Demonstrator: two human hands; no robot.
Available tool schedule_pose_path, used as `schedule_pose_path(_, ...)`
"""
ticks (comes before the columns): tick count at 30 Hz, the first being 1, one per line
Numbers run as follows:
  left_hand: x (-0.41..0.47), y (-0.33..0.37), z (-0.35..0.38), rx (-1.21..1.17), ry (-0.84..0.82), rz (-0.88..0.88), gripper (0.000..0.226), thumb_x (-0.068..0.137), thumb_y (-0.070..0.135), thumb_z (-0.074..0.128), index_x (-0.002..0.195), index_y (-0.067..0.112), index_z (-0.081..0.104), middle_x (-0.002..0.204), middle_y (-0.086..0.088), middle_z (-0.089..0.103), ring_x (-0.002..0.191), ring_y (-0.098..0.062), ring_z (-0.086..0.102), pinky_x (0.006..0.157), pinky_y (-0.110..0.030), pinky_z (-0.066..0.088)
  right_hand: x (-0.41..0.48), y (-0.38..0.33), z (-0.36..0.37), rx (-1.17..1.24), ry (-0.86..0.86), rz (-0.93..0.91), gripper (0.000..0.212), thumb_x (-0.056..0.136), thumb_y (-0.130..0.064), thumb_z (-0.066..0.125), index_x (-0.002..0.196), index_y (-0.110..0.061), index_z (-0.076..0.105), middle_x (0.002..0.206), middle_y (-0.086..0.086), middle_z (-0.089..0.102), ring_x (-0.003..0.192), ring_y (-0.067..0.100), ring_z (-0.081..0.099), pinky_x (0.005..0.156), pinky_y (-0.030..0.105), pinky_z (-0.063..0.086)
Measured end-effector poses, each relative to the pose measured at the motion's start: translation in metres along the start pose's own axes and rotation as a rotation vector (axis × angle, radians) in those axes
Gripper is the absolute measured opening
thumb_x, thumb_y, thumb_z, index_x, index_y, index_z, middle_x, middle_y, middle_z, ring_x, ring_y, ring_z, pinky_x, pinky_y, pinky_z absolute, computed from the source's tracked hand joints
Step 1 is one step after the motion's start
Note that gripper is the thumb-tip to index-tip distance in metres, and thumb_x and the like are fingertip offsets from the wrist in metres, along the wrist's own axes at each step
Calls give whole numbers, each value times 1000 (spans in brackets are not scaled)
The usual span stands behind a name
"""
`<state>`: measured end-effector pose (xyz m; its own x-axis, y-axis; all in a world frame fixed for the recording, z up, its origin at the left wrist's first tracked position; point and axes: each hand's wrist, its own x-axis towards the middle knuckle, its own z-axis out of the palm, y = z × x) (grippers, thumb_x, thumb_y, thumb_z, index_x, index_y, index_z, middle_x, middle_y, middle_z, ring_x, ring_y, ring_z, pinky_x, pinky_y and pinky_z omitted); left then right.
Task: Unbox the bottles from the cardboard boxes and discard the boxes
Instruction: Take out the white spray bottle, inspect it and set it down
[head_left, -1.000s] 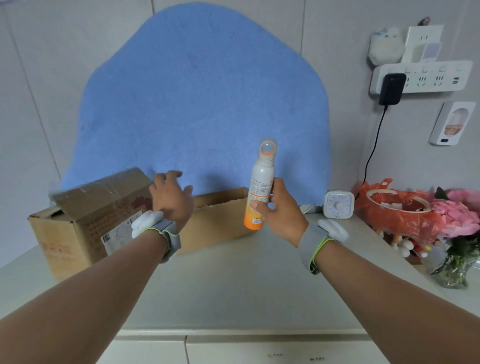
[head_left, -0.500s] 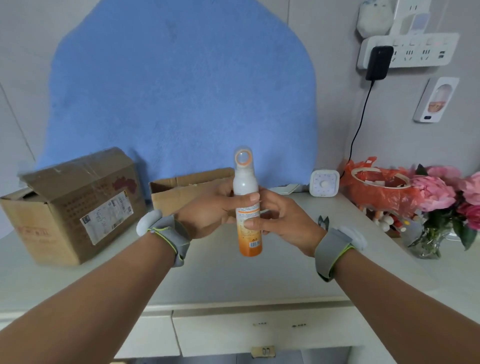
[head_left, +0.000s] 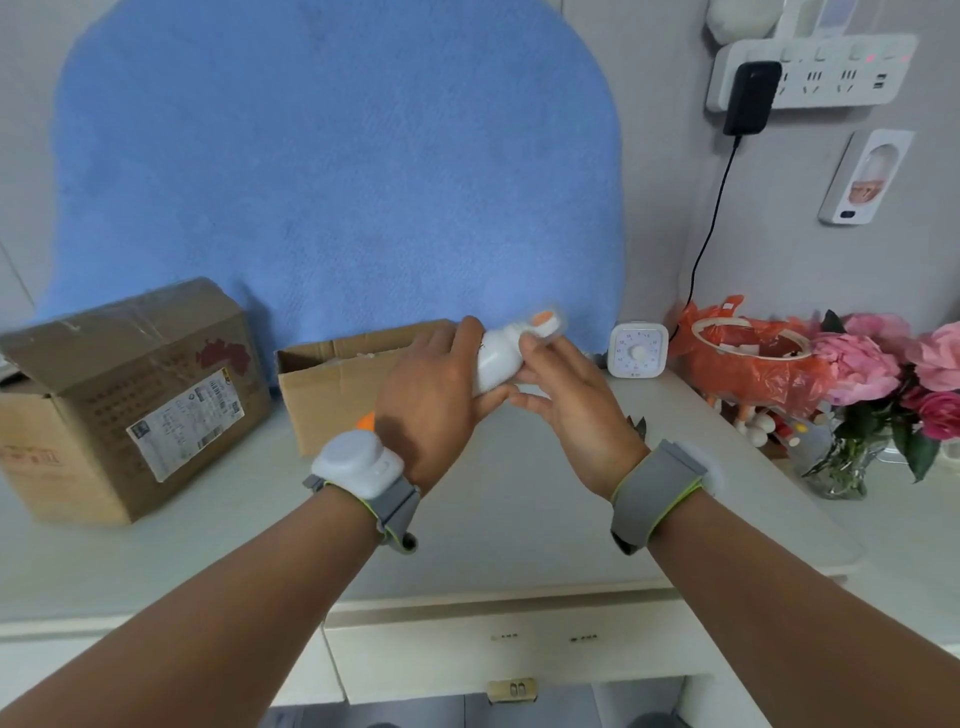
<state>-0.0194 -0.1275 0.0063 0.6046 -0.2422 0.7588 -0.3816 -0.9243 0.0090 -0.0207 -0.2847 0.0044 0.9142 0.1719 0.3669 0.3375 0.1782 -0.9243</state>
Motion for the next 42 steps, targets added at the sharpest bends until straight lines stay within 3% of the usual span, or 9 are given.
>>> schedule_pose_path(4, 0, 6, -1, -15, -33, 28, 56, 85, 55, 64, 113, 8, 54, 99, -7, 60, 87, -26, 56, 71, -34, 41, 5, 1, 0, 101, 8, 1, 35, 101, -24, 48, 123, 1, 58, 124, 19, 64, 116, 28, 63, 96, 42, 54)
schedule_pose_path(9, 2, 11, -18, -1075, -705, -443, 39, 89, 52, 62, 98, 14, 61, 86, -7, 74, 77, -24, 73, 64, -33, 57, 11, -1, -14, 481, -3, 110, 38, 104, -33, 35, 120, -8, 59, 118, 12, 68, 108, 21, 64, 97, 37, 51)
schedule_pose_path(12, -3, 13, -20, -1430, -948, -447, 32, 94, 37, 58, 113, 11, 62, 105, -19, 71, 98, -35, 70, 80, -38, 57, 15, -6, -14, 664, -97, 215, 47, 103, -44, 30, 126, -15, 58, 106, 3, 71, 95, 14, 63, 85, 29, 54)
schedule_pose_path(19, -2, 10, -20, -1379, -882, -321, 25, 92, 22, 63, 116, 17, 64, 119, -15, 68, 112, -32, 66, 99, -49, 51, 15, -21, -13, 664, -263, 177, 47, 101, -46, 34, 114, -20, 71, 96, 2, 68, 85, 12, 64, 77, 25, 55)
schedule_pose_path(27, -1, 9, -19, -1397, -927, -353, 28, 94, 27, 61, 119, 14, 63, 121, -18, 68, 112, -35, 66, 95, -46, 53, 16, -15, -14, 612, -215, 195, 48, 101, -48, 32, 117, -21, 68, 100, 1, 68, 87, 10, 64, 77, 24, 56)
schedule_pose_path(31, 2, 12, -22, -1623, -957, -519, 41, 97, 38, 52, 119, 5, 63, 114, -24, 68, 107, -40, 67, 96, -49, 53, 20, -11, -12, 489, -118, 325, 52, 99, -53, 35, 121, -15, 63, 100, 3, 72, 76, 12, 68, 70, 28, 56)
schedule_pose_path(34, 10, 16, -26, -1912, -881, -738, 49, 99, 41, 47, 118, -2, 63, 103, -24, 70, 95, -34, 72, 86, -45, 59, 19, -8, -10, 390, -58, 460, 49, 96, -53, 46, 109, -9, 64, 54, 2, 53, 36, 11, 43, 45, 22, 41)
schedule_pose_path(38, 17, 18, -29, -1978, -813, -840, 53, 97, 38, 51, 98, -9, 74, 98, -24, 72, 88, -33, 74, 70, -39, 62, 19, -7, -9, 512, -24, 536, 42, 96, -47, 51, 101, -6, 59, 58, 1, 34, 55, 11, 32, 61, 23, 43)
schedule_pose_path(42, 19, 20, -27, -1991, -797, -896, 53, 99, 37, 50, 94, -9, 75, 96, -23, 73, 85, -34, 75, 68, -40, 62, 18, -9, -10, 547, -55, 556, 39, 97, -47, 49, 88, -10, 60, 43, -3, 42, 43, 8, 41, 49, 20, 49)
